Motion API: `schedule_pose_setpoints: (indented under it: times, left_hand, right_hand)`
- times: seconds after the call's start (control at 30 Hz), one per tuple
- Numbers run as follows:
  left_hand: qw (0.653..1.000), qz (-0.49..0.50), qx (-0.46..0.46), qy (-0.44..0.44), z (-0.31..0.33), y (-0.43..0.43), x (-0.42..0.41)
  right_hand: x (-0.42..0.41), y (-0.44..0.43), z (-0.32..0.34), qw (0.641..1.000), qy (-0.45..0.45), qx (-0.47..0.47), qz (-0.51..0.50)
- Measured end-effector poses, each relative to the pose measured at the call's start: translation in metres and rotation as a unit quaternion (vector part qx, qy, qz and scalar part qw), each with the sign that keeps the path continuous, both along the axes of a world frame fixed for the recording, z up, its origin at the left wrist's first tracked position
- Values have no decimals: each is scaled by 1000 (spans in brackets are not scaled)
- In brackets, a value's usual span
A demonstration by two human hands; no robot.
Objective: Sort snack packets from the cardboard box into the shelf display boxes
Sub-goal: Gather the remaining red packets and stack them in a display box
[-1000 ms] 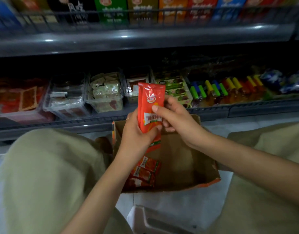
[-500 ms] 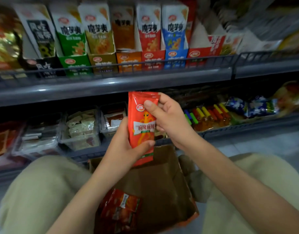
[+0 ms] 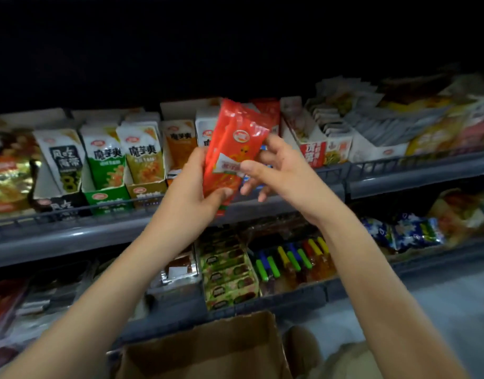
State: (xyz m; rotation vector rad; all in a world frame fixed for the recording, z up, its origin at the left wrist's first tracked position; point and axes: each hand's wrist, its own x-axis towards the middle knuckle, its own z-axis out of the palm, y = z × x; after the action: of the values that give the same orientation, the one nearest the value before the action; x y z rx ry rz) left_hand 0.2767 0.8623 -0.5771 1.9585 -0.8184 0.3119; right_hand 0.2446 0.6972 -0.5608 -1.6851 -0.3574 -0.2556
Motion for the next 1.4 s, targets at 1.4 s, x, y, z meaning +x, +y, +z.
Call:
schedule_pose_setpoints:
  times: [1.4]
  left_hand:
    - [802,120,278,-516,-88,-110,138]
  right_hand:
    - [186,-114,-42,900,-115,-130,-400]
